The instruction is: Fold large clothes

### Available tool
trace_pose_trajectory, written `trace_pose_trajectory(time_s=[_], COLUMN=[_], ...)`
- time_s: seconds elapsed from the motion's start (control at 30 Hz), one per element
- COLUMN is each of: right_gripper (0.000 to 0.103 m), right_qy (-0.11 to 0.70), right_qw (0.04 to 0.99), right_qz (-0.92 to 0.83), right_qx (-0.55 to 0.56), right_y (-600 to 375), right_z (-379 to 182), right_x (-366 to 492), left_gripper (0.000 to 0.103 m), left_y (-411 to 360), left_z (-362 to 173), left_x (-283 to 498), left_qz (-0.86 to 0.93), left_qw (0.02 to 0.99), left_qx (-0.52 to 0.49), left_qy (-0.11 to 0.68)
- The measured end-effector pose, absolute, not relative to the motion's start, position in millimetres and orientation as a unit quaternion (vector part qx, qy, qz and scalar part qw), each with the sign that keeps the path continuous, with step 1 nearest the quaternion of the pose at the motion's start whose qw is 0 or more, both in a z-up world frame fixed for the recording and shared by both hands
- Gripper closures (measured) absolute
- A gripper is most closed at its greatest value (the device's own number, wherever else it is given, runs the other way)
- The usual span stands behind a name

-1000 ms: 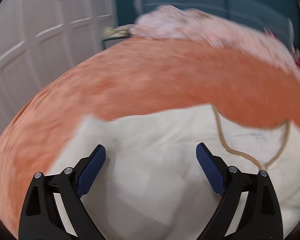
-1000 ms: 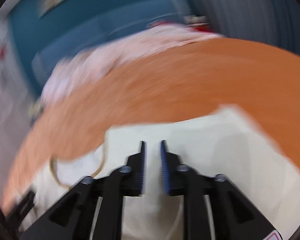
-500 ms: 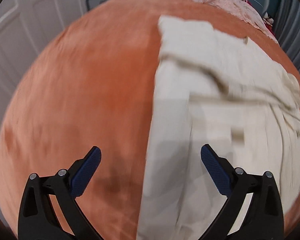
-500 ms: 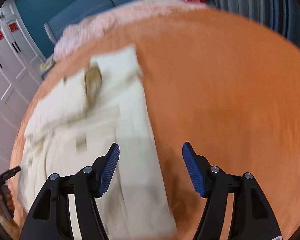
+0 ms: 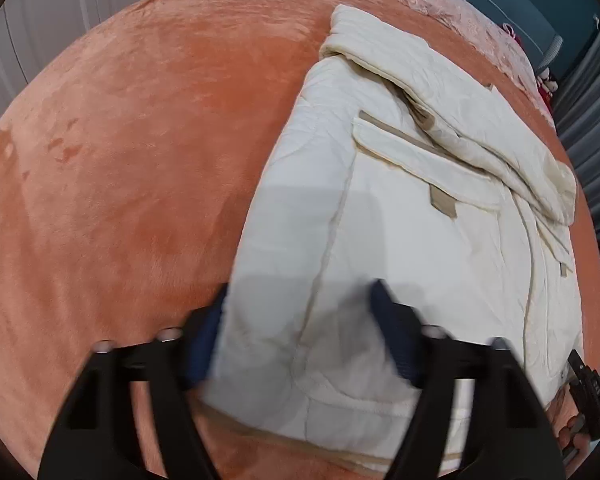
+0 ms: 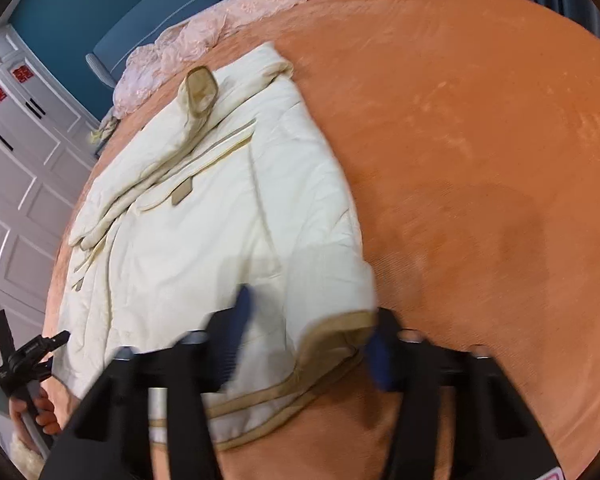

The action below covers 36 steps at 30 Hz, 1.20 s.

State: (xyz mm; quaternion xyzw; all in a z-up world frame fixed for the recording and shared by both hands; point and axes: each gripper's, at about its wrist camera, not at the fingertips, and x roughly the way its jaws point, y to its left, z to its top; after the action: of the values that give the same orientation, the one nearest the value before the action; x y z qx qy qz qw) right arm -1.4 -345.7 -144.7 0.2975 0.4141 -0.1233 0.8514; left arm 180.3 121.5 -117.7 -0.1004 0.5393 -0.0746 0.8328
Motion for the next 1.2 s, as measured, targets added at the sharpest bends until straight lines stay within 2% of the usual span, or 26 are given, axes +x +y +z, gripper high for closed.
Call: trace_pose_trajectory(time_s=[0.03, 0.07, 0.1, 0.23, 0.47, 0.77, 0.93, 1.07, 1.2], right_gripper=[0.084, 0.089, 0.092, 0.097, 0.097, 0.097, 0.097, 0.097, 0.098], right_qy=[0.413, 0.412, 0.41, 0.384, 0.385, 0.457, 0.496, 0.504, 0.481], right_qw=[0.851, 0.849, 0.849, 0.865, 0.884, 0.863, 0.836, 0.828, 0.844], right_qz=[-0.121, -0.121, -0.126, -0.126, -0.093, -0.064, -0.063, -0.063, -0.057], right_qx=[0.3, 0.307, 0.307, 0.296, 0.248, 0.206, 0.225, 0.237, 0.233], right_y=[-345.0, -343.5, -342.5, -335.3, -304.8, -261.8, -246.3, -237.7, -235.4], right_z=[-143.6, -140.7, -137.1, -109.5, -63.0, -60.5, -73.3, -66.7, -38.3], right_x=[-2.3, -2.7, -3.9, -19.0, -75.1, -193.5, -260.8, -290.3, -291.2], left_gripper=[0.07, 0.076, 0.086, 0.094, 0.095, 0.095, 0.094, 0.094, 0.094], left_y=[119.3, 119.5, 121.6, 126.1, 140.4, 184.8, 215.6, 224.8, 229.9], left_z=[-114.9, -111.4, -105.6, -80.8, -32.3, -27.9, -36.6, -25.4, 3.2], left_x=[180.2, 178.1, 174.7, 162.7, 99.4, -17.7, -80.4, -113.7, -119.6], left_qz=[-0.075, -0.073, -0.073, -0.079, -0.096, -0.109, -0.107, -0.11, -0.117], left_qw=[0.832, 0.833, 0.835, 0.846, 0.863, 0.843, 0.814, 0.807, 0.822], left_qx=[-0.099, -0.096, -0.093, -0.082, -0.046, -0.002, 0.011, 0.024, -0.01], left_qy=[0.54, 0.54, 0.538, 0.521, 0.494, 0.527, 0.571, 0.58, 0.557])
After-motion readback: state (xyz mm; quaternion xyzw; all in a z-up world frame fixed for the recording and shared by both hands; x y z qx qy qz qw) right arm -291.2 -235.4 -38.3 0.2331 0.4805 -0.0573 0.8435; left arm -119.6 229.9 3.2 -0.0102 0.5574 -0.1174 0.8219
